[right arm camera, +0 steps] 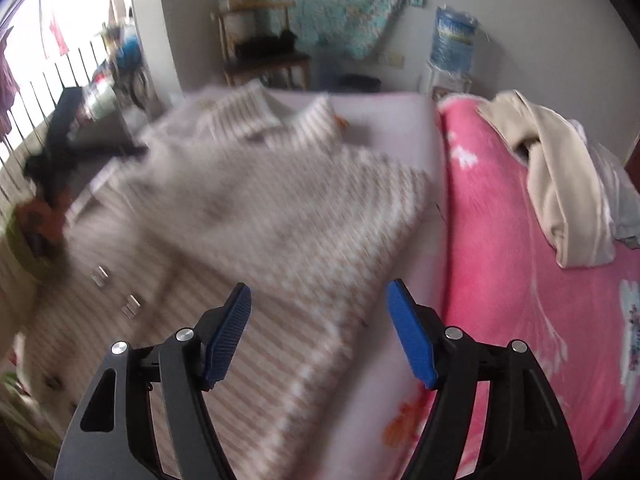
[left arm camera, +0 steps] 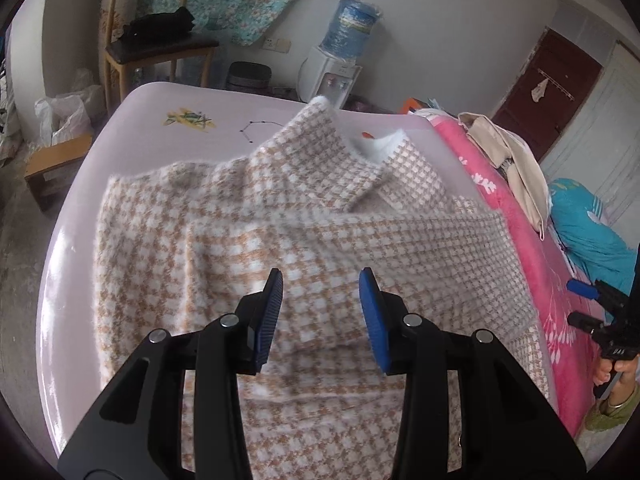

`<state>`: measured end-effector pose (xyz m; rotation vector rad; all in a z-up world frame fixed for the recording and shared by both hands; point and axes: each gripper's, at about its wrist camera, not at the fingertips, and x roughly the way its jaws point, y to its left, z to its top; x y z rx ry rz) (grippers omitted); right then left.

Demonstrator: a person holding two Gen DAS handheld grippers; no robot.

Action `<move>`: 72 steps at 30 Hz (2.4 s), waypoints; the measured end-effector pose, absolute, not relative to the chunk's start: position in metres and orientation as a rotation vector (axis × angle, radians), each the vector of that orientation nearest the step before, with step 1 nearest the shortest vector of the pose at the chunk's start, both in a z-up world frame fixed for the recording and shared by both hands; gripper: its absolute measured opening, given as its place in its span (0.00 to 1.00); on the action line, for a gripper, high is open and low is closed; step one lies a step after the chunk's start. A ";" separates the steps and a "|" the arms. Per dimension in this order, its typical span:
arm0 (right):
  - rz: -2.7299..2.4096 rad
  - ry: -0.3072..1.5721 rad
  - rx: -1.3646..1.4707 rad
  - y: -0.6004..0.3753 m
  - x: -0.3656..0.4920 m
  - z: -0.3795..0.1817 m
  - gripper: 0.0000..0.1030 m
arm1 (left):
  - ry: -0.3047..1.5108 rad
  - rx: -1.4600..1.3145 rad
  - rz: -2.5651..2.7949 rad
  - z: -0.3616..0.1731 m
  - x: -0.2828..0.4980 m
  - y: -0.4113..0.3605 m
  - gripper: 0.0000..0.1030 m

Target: Fold large clothes

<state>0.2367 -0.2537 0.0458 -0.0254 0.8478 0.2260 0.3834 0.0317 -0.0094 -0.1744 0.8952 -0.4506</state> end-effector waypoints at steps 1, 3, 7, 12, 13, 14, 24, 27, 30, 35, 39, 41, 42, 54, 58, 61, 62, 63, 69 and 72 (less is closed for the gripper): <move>0.223 0.837 -0.006 -0.249 0.248 0.045 0.67 | 0.906 -0.153 -0.451 -0.011 0.385 0.023 0.37; 0.199 0.842 0.006 -0.239 0.273 0.036 0.67 | 0.935 -0.102 -0.420 -0.018 0.390 0.007 0.37; 0.090 0.918 0.029 -0.238 0.324 -0.006 0.61 | 0.964 -0.078 -0.362 -0.039 0.400 0.004 0.37; 0.008 0.977 0.081 -0.250 0.343 -0.027 0.62 | 0.965 -0.105 -0.389 -0.038 0.400 0.011 0.36; -0.008 0.974 0.079 -0.248 0.339 -0.022 0.61 | 0.966 -0.100 -0.387 -0.036 0.399 0.012 0.36; -0.016 0.970 0.083 -0.245 0.333 -0.016 0.61 | 0.968 -0.095 -0.383 -0.035 0.397 0.012 0.37; 0.115 0.934 0.187 -0.217 0.242 0.019 0.74 | 0.972 0.004 -0.289 0.008 0.317 0.039 0.64; 0.158 0.951 0.167 -0.198 0.211 0.018 0.77 | 0.976 0.007 -0.270 0.014 0.275 0.053 0.69; 0.188 0.968 0.143 -0.179 0.179 0.014 0.78 | 0.992 0.015 -0.256 0.012 0.234 0.060 0.74; 0.190 0.998 0.141 -0.164 0.136 0.000 0.79 | 1.029 0.063 -0.206 -0.010 0.176 0.064 0.76; 0.185 0.993 0.167 -0.165 0.104 -0.003 0.79 | 1.047 0.011 -0.162 -0.022 0.140 0.075 0.76; 0.178 0.991 0.165 -0.166 0.088 -0.005 0.79 | 1.039 -0.012 -0.140 -0.025 0.124 0.083 0.76; 0.174 0.992 0.163 -0.166 0.082 -0.006 0.79 | 1.031 -0.020 -0.123 -0.026 0.116 0.087 0.76; 0.155 1.007 0.155 -0.166 0.027 -0.016 0.79 | 1.017 -0.090 0.008 -0.039 0.053 0.139 0.76; 0.147 1.015 0.149 -0.169 0.009 -0.018 0.79 | 1.009 -0.137 0.008 -0.042 0.032 0.154 0.76; 0.141 1.035 0.148 -0.172 -0.007 -0.021 0.79 | 1.008 -0.196 -0.027 -0.045 0.018 0.161 0.76; 0.140 1.045 0.145 -0.172 -0.013 -0.023 0.79 | 1.007 -0.208 -0.038 -0.046 0.014 0.161 0.75; 0.136 1.053 0.139 -0.173 -0.017 -0.024 0.79 | 1.007 -0.216 -0.047 -0.048 0.009 0.161 0.72; 0.100 1.102 0.152 -0.182 -0.045 -0.030 0.79 | 1.041 -0.269 -0.113 -0.059 -0.008 0.161 0.56; 0.116 1.120 0.221 -0.186 -0.054 -0.037 0.77 | 1.059 -0.278 -0.137 -0.067 -0.012 0.157 0.48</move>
